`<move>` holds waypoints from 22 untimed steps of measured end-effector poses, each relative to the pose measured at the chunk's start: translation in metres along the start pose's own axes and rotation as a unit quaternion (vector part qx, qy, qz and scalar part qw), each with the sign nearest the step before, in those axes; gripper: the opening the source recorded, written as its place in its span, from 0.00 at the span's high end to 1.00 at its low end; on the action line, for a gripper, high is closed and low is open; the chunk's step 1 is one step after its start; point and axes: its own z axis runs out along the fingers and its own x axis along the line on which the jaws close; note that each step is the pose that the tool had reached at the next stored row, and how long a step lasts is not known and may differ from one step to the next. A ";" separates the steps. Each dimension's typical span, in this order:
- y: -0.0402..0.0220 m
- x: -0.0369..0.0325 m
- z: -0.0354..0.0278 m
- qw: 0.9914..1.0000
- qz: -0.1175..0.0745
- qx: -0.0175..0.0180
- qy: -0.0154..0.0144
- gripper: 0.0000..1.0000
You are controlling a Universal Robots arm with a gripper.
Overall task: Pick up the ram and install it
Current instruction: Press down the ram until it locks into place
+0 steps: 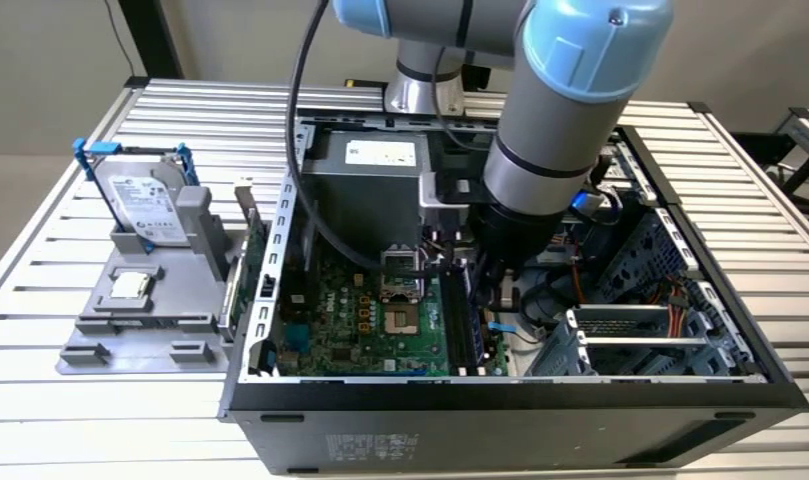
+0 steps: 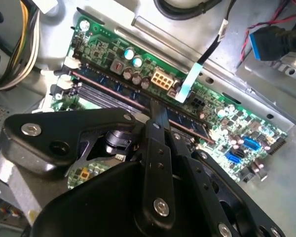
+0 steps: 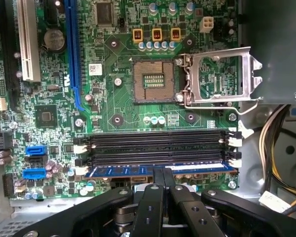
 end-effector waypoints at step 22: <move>0.0007 -0.0012 -0.0478 1.000 -0.007 0.000 0.000 1.00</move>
